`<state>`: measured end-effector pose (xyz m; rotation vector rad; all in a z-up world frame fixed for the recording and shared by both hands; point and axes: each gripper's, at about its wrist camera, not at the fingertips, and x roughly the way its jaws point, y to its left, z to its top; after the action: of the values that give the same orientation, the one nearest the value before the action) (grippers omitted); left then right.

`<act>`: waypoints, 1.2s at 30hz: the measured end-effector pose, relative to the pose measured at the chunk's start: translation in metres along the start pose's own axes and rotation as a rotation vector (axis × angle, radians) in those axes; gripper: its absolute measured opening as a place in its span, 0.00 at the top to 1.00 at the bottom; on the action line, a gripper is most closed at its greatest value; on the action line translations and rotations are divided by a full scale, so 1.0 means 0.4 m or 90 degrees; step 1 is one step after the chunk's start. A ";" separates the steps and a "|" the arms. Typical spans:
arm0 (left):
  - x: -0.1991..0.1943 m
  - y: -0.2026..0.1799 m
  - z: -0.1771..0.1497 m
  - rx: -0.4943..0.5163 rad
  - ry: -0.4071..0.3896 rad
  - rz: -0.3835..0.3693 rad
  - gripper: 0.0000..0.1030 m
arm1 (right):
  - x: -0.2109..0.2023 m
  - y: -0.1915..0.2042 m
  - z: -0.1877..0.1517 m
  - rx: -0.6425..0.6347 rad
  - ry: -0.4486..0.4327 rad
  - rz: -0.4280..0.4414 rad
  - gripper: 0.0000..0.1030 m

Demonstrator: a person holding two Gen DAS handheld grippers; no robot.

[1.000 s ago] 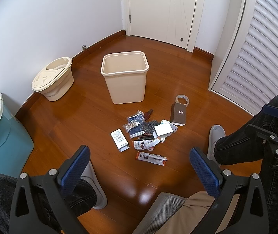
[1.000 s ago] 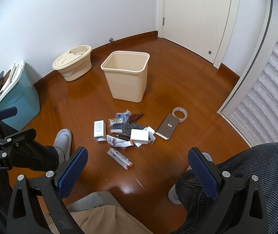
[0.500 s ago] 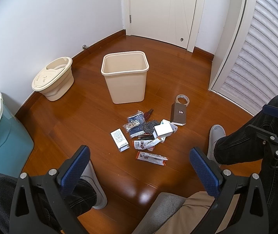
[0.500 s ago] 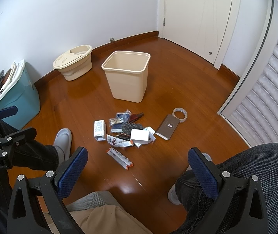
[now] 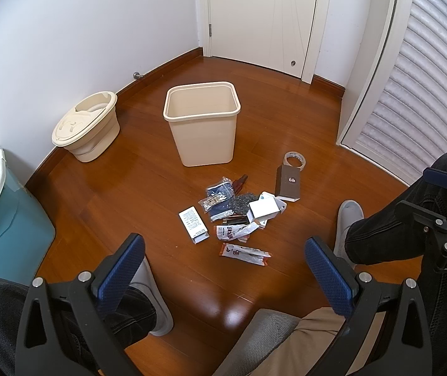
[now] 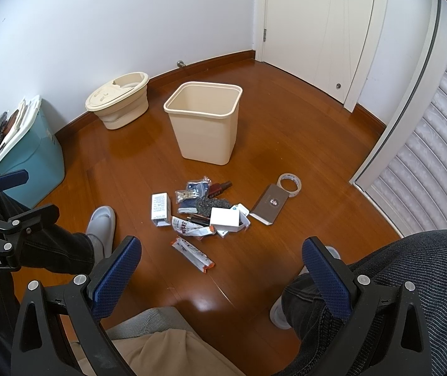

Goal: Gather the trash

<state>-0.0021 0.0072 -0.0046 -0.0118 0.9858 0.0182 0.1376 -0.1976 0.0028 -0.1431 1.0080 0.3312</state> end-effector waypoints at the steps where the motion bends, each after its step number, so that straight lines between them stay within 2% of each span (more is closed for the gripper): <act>1: 0.000 0.001 0.000 0.000 0.000 -0.001 0.00 | 0.002 0.001 0.002 0.000 0.000 -0.001 0.00; 12: 0.001 0.003 -0.002 -0.004 0.001 0.000 0.00 | -0.001 0.003 -0.005 0.000 -0.001 -0.001 0.00; 23: 0.017 0.039 0.006 -0.047 0.021 0.004 0.00 | -0.003 0.001 -0.004 0.002 0.000 -0.003 0.00; 28: 0.047 0.060 0.037 -0.088 0.041 -0.050 0.00 | -0.004 -0.008 0.015 0.008 0.015 0.010 0.00; 31: 0.069 0.068 0.055 -0.106 0.050 -0.048 0.00 | 0.010 -0.015 0.064 -0.030 0.036 0.034 0.00; 34: 0.110 0.075 0.067 -0.118 0.081 -0.042 0.00 | 0.037 -0.038 0.154 -0.037 0.053 0.064 0.00; 36: 0.140 0.083 0.073 -0.128 0.099 -0.026 0.00 | 0.079 -0.079 0.249 -0.032 0.069 0.074 0.00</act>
<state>0.0524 0.0415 -0.0351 -0.2213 1.1359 0.0802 0.2441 -0.1938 0.0276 -0.1490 1.1177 0.4593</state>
